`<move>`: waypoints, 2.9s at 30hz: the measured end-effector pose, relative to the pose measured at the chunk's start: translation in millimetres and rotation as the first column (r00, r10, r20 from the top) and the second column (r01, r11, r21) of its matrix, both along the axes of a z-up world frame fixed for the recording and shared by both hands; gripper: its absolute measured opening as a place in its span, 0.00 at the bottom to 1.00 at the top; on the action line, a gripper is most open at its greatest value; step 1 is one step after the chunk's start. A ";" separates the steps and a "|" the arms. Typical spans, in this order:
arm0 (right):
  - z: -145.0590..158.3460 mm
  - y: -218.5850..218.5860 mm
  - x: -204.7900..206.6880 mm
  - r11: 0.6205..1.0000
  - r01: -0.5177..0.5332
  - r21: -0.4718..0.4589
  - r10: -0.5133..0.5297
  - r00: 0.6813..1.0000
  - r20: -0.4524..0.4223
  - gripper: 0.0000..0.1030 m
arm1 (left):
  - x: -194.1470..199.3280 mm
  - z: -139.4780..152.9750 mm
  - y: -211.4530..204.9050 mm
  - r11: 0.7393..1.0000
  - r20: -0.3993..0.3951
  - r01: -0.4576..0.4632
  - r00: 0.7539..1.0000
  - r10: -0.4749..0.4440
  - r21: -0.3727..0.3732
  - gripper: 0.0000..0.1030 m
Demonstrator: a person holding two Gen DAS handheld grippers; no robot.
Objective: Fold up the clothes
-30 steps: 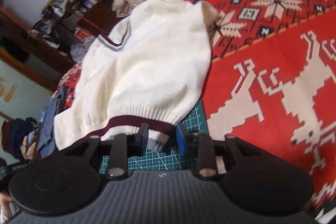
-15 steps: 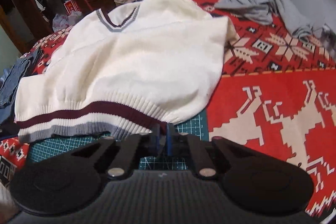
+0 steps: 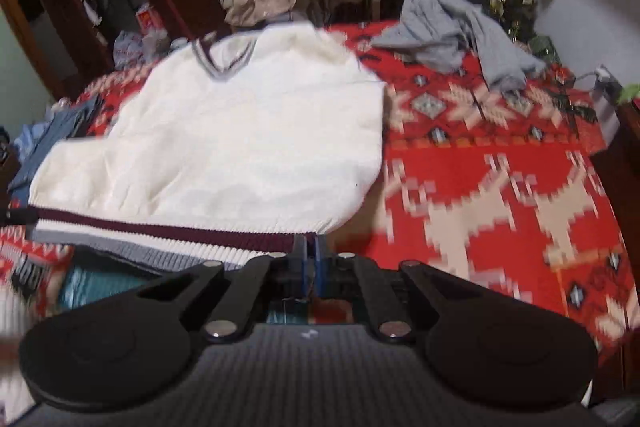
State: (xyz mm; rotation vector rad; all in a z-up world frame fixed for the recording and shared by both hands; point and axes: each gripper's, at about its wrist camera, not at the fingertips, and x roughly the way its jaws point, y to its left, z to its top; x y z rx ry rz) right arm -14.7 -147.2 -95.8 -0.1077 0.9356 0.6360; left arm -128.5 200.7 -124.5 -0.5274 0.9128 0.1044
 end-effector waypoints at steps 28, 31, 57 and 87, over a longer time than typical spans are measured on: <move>-50.9 -8.9 -18.7 0.996 0.074 0.050 -0.069 0.992 -0.110 0.08 | -7.8 -38.9 -18.8 0.999 -0.032 -0.041 0.999 0.041 -0.007 0.06; -37.4 -11.9 -22.6 0.999 0.038 0.030 -0.036 0.997 -0.067 0.07 | -17.0 -27.0 -5.5 0.999 -0.047 -0.044 0.998 0.044 0.004 0.06; -3.7 -39.2 -33.4 0.999 -0.040 0.017 0.040 0.999 -0.027 0.89 | -32.9 3.1 -2.6 0.965 -0.016 0.008 1.000 -0.004 0.261 0.75; 53.5 5.8 41.2 0.988 -0.135 -0.075 0.142 0.985 0.103 0.99 | 58.2 55.2 25.9 0.904 0.189 0.140 0.954 -0.232 0.405 0.88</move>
